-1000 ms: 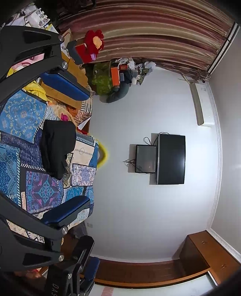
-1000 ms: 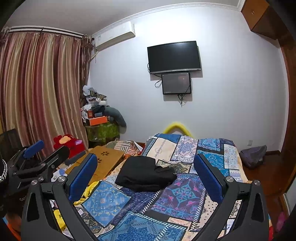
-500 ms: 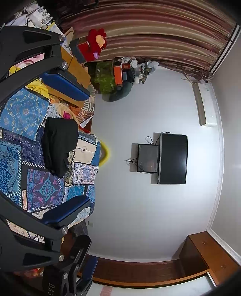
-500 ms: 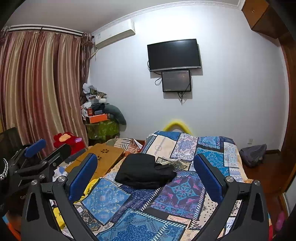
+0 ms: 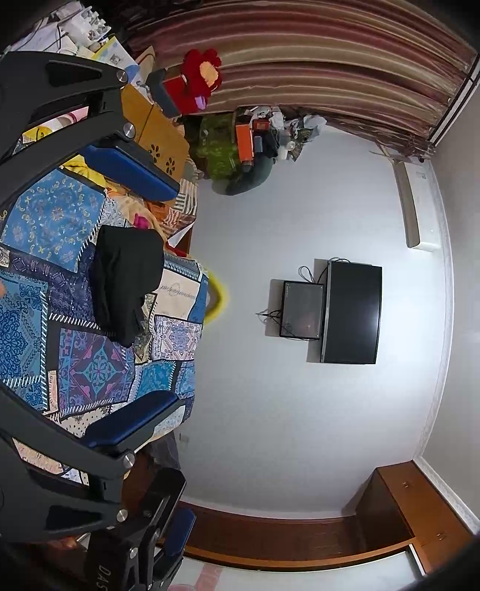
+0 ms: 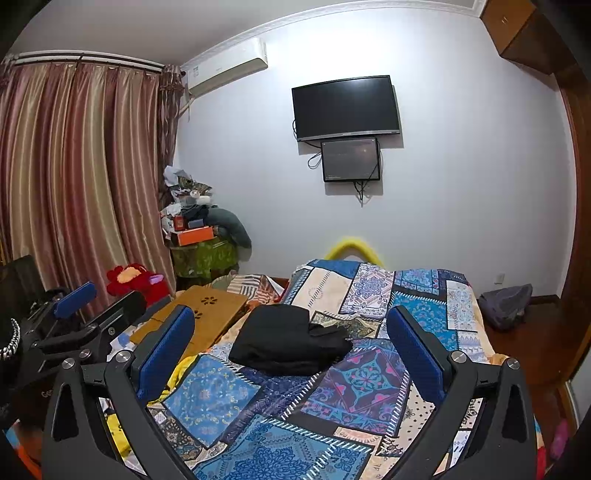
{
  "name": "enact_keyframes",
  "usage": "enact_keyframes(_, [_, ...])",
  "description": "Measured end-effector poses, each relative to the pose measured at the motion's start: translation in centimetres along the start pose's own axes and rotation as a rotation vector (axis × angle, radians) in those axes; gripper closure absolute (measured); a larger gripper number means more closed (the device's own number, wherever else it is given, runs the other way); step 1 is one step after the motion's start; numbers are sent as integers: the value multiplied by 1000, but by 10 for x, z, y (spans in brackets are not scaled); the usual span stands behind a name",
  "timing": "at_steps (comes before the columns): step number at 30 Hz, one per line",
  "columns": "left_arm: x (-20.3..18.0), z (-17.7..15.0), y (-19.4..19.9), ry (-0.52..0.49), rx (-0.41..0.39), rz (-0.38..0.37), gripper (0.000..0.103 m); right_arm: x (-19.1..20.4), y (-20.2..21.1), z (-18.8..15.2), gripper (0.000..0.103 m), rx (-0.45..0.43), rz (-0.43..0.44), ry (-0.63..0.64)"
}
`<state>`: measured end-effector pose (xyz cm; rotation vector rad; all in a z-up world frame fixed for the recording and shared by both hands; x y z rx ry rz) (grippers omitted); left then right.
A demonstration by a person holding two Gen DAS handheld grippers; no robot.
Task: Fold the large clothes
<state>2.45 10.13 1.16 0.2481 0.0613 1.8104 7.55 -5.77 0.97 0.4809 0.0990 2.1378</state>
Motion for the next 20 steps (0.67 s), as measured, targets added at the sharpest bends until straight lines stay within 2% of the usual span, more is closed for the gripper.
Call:
enact_keyframes(4, [-1,-1,0,2,-3,-23,1,0,-2,0,0,1,-4,-2])
enact_keyframes(20, [-2,-5,-1,5,4,-23,1,1,-3,-3,0,4,-17,-14])
Point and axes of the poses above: each gripper's, at about its wrist camera, not at the fingertips, and y roughly against the way its jaws point, x to its left, z to its top, the point moved 5 cm from there along -y, roughly the way its jaws point, and after that the axes turned 13 degrees about -y, right-handed, at the moved point
